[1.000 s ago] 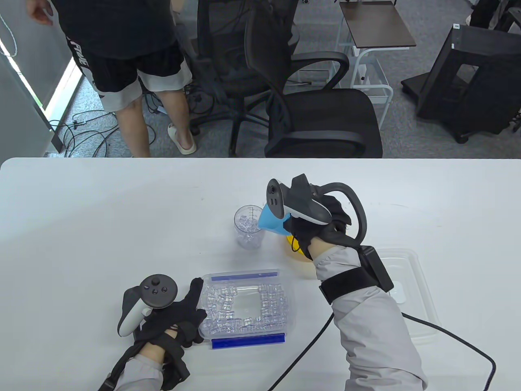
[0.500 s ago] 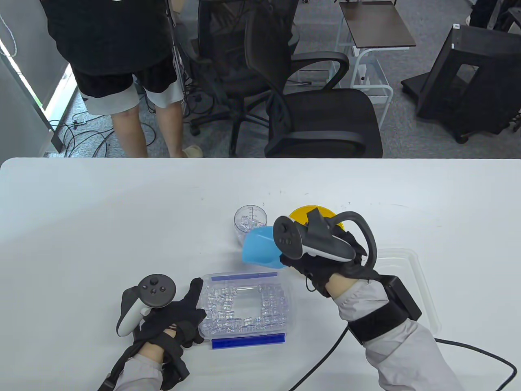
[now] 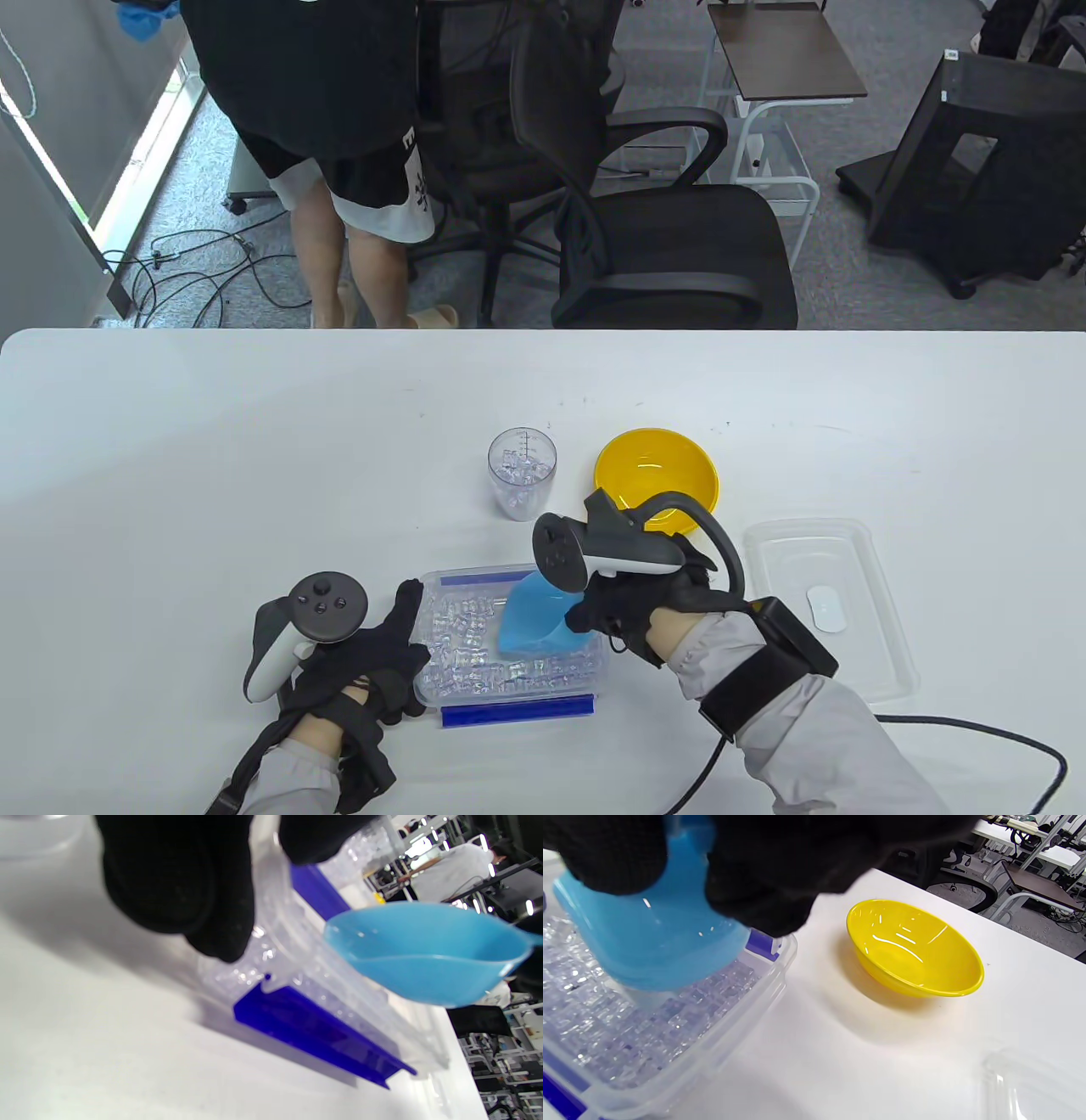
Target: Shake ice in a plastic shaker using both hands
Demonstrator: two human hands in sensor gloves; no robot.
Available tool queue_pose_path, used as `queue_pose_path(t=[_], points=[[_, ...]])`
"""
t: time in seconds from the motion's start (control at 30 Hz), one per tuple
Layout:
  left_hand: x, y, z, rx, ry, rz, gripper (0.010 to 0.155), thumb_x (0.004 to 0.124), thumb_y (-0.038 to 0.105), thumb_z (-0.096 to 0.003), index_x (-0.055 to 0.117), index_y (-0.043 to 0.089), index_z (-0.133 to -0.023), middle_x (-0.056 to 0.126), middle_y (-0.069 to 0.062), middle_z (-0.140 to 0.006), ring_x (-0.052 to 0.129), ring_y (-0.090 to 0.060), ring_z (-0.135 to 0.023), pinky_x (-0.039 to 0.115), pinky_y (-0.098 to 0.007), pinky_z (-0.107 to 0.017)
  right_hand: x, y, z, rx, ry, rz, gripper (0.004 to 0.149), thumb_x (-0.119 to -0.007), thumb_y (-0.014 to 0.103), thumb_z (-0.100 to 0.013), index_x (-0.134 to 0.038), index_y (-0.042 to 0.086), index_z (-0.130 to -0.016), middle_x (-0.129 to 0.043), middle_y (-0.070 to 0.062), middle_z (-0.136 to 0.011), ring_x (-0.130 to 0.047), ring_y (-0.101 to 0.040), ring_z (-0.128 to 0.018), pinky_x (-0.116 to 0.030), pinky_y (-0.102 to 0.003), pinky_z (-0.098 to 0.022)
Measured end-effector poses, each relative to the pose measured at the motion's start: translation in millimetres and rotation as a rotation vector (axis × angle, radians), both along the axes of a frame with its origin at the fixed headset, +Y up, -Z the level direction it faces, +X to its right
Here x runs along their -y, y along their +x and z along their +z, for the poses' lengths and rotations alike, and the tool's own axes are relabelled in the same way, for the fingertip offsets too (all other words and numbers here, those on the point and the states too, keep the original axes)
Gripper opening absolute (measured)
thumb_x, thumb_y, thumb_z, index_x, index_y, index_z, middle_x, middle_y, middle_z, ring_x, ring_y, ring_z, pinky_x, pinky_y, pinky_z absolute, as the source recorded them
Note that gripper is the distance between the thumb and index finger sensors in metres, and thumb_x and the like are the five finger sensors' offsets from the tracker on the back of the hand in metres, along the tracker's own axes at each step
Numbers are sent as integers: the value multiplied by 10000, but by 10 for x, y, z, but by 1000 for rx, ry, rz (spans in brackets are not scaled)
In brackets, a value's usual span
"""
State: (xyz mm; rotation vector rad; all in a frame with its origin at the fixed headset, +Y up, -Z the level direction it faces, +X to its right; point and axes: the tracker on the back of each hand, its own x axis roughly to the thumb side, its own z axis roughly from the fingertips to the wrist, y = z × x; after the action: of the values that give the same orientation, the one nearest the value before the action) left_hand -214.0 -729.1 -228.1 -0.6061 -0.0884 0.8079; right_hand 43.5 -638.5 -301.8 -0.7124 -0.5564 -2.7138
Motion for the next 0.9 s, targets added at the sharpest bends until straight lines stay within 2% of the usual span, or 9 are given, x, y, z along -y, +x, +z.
queue_pose_path(t=[0.17, 0.23, 0.3, 0.37, 0.43, 0.5, 0.57, 0.67, 0.9], points=[[-11, -6, 3, -14, 13, -1, 739, 707, 248, -615, 233, 101, -1162, 810, -368, -906, 1062, -272, -536, 958, -352, -370, 193, -61, -101, 13, -33, 39, 556, -835, 540, -431, -884, 123, -794, -1007, -72, -506, -938, -126, -162, -856, -322, -113], [-11, -13, 6, -30, 21, -3, 766, 719, 250, -609, 226, 12, -1144, 824, -362, -896, 1070, -268, -523, 964, -348, -360, 249, -78, -129, 4, -54, -6, 556, -831, 545, -426, -886, 127, -789, -1007, -68, -501, -938, -121, -158, -859, -319, -109], [-12, -15, 0, -29, 24, 2, 740, 730, 246, -605, 292, -15, -1142, 834, -365, -889, 1076, -269, -514, 968, -347, -353, 343, -88, -151, 0, -80, -85, 553, -834, 537, -428, -884, 122, -789, -1005, -72, -499, -935, -128, -157, -855, -325, -109], [-18, -14, -6, -30, 26, -1, 728, 738, 246, -601, 323, -28, -1133, 844, -364, -879, 1080, -263, -508, 971, -344, -350, 388, -74, -171, -17, -45, -77, 554, -840, 534, -410, -885, 127, -783, -1002, -70, -496, -932, -137, -158, -852, -337, -114], [-22, -11, -3, -36, 29, -3, 725, 742, 244, -599, 332, -30, -1130, 848, -365, -875, 1083, -262, -504, 973, -342, -347, 417, -21, -195, -41, -42, -149, 552, -847, 533, -408, -892, 126, -777, -1004, -70, -487, -929, -135, -151, -848, -334, -107], [-24, -5, -1, -35, 32, -9, 724, 742, 246, -598, 335, -31, -1129, 850, -363, -876, 1084, -260, -502, 975, -339, -346, 514, -4, -179, -55, -80, -209, 550, -837, 535, -419, -885, 125, -783, -1002, -66, -489, -929, -126, -151, -851, -324, -103], [-14, 6, -2, -33, 32, -3, 724, 741, 248, -600, 332, -30, -1129, 849, -361, -878, 1083, -256, -505, 975, -336, -348, 624, -81, -118, -73, -55, -263, 551, -830, 534, -416, -883, 125, -782, -999, -66, -488, -927, -127, -150, -850, -326, -101], [-18, 10, 3, -36, 31, -6, 724, 737, 248, -601, 326, -30, -1129, 844, -364, -879, 1079, -257, -510, 971, -340, -351, 682, -152, -94, -114, -15, -297, 553, -823, 540, -403, -888, 132, -771, -1001, -58, -478, -927, -123, -142, -852, -325, -95], [-18, 7, 5, -28, 20, -4, 729, 727, 251, -607, 307, -30, -1132, 833, -365, -884, 1072, -260, -520, 965, -345, -359, 594, -34, -64, -94, 14, -309, 551, -843, 537, -401, -898, 129, -767, -1005, -63, -477, -927, -127, -142, -849, -324, -98]])
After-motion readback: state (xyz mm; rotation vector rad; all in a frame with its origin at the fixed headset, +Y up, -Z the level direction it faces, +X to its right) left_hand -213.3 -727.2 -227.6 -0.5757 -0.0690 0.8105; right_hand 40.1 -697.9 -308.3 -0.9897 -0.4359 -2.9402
